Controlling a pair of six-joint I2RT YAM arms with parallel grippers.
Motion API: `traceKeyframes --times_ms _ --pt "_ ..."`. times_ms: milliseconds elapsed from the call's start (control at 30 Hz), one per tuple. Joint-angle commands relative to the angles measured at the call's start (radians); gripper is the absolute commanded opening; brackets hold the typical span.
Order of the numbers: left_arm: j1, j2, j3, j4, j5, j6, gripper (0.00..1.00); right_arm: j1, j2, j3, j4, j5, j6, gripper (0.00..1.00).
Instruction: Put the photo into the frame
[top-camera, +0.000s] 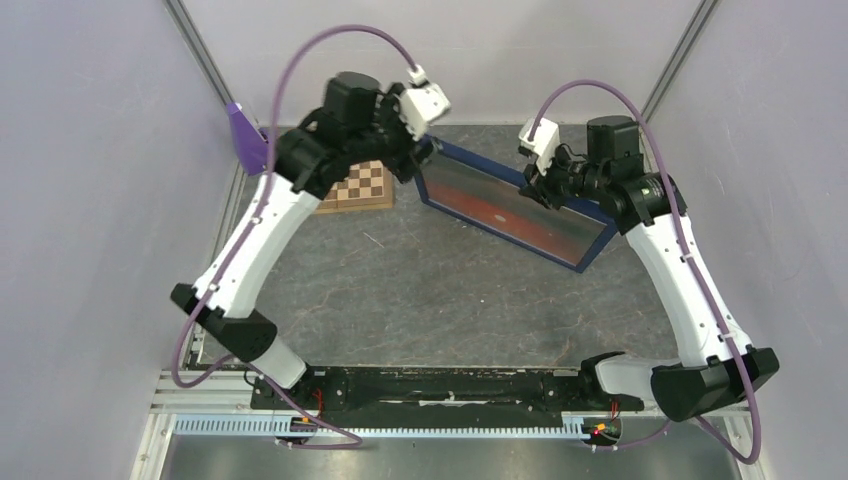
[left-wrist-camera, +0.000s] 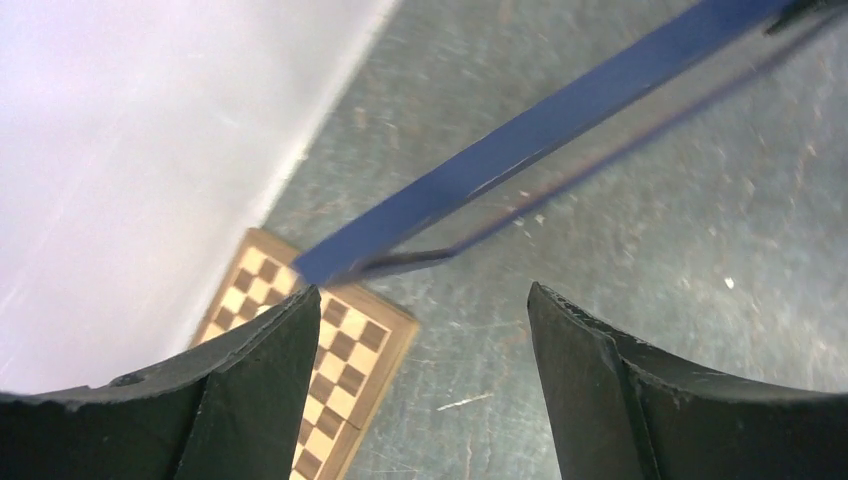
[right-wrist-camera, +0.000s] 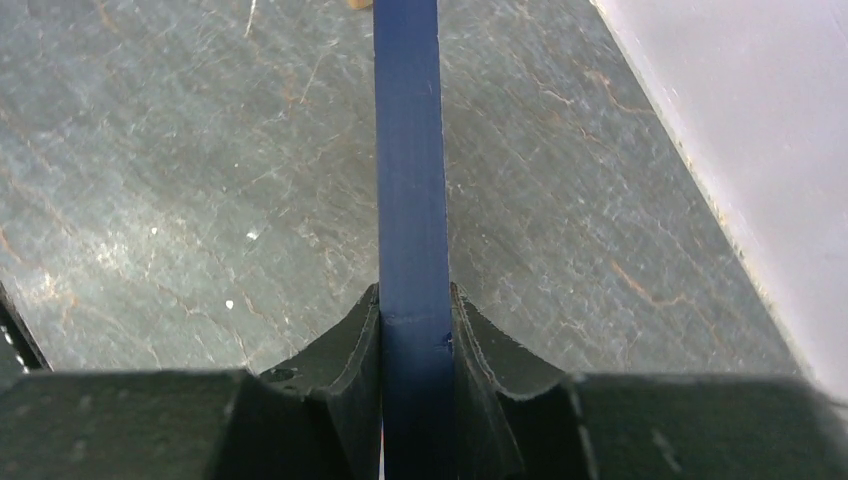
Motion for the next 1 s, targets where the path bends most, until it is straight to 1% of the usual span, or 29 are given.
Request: traceKeyframes --times_ms 0,100,200,300,367,500,633,733,967 --pt "0.087 -0.1 -0.016 0.119 0.033 -0.136 0.82 -0.009 0.004 0.097 0.145 0.044 0.202 0.0" --pt "0.13 -0.125 -0.049 0.136 0.024 -0.154 0.83 -0.034 0.026 0.129 0.164 0.055 0.259 0.0" --pt "0.149 -0.146 -0.093 0.152 0.019 -0.157 0.83 -0.08 0.054 0.153 0.193 0.017 0.341 0.0" --pt "0.158 -0.162 -0.138 0.17 0.019 -0.168 0.83 -0.123 0.069 0.141 0.249 -0.036 0.439 0.0" --pt "0.161 -0.17 -0.17 0.187 0.029 -0.179 0.83 -0.152 0.06 0.106 0.3 -0.045 0.497 0.0" --pt "0.161 -0.175 -0.229 0.214 0.05 -0.196 0.83 -0.189 0.03 0.036 0.375 -0.003 0.547 0.0" --pt "0.161 -0.17 -0.258 0.229 0.073 -0.205 0.83 -0.255 0.0 -0.028 0.432 0.027 0.589 0.0" --pt "0.161 -0.163 -0.272 0.236 0.095 -0.212 0.83 -0.321 -0.004 -0.07 0.458 0.021 0.606 0.0" --pt "0.161 -0.152 -0.317 0.259 0.116 -0.212 0.83 -0.443 0.025 -0.124 0.462 -0.02 0.613 0.0"
